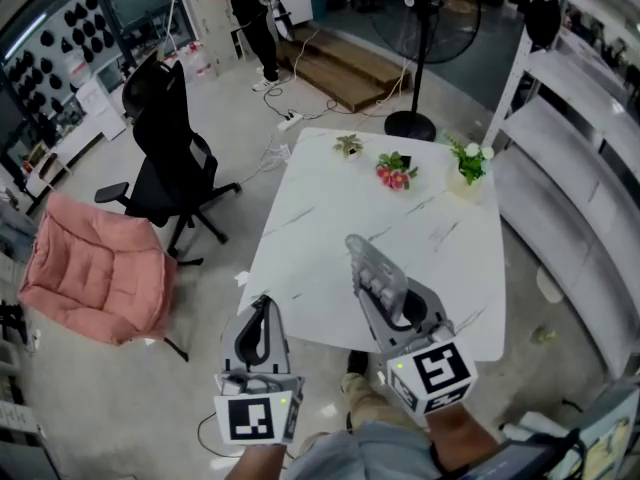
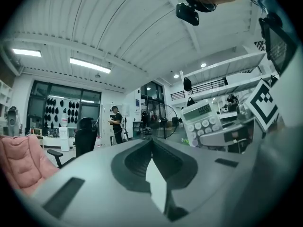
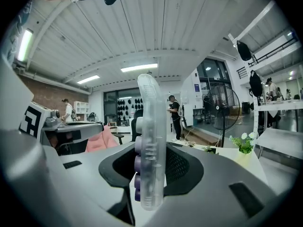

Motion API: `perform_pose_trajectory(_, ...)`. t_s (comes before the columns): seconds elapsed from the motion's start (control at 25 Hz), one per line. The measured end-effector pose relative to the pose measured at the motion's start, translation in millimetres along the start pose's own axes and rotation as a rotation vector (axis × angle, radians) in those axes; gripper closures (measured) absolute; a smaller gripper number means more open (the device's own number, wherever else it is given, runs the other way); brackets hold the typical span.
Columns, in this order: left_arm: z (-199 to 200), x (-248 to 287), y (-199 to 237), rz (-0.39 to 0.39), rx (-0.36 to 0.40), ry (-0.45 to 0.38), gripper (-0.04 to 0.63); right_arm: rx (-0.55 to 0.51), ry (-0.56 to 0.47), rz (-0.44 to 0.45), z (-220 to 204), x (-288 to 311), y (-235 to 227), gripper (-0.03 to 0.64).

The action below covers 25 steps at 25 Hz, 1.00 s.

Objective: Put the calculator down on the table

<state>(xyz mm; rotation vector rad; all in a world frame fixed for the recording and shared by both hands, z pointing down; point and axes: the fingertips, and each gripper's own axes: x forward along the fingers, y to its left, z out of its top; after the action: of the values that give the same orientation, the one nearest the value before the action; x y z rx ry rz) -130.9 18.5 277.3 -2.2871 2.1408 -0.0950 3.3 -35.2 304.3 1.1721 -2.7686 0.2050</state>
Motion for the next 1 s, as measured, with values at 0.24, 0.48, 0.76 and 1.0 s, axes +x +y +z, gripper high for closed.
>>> perform_pose_trajectory(0.24,14.5,65.2,27.9,0.008,0.034,-0.014,0.588,0.032,0.014,0.007,6.6,63.2,-29.3,0.471)
perform_pose_trajectory(0.48,36.3,126.3,50.8,0.015,0.07,-0.051,0.588,0.038,-0.01,0.026,30.6,115.7,-53.1,0.471)
perform_pose_trajectory(0.76,46.8,163.1,81.3,0.042,0.07,-0.062,0.588,0.018,-0.032,0.014,56.3,153.7,-69.8,0.471)
perform_pose_trajectory(1.0,40.3,191.3,99.0,0.01,0.056,-0.05,0.588,0.016,-0.015,-0.021,55.9,181.5,-74.6,0.471)
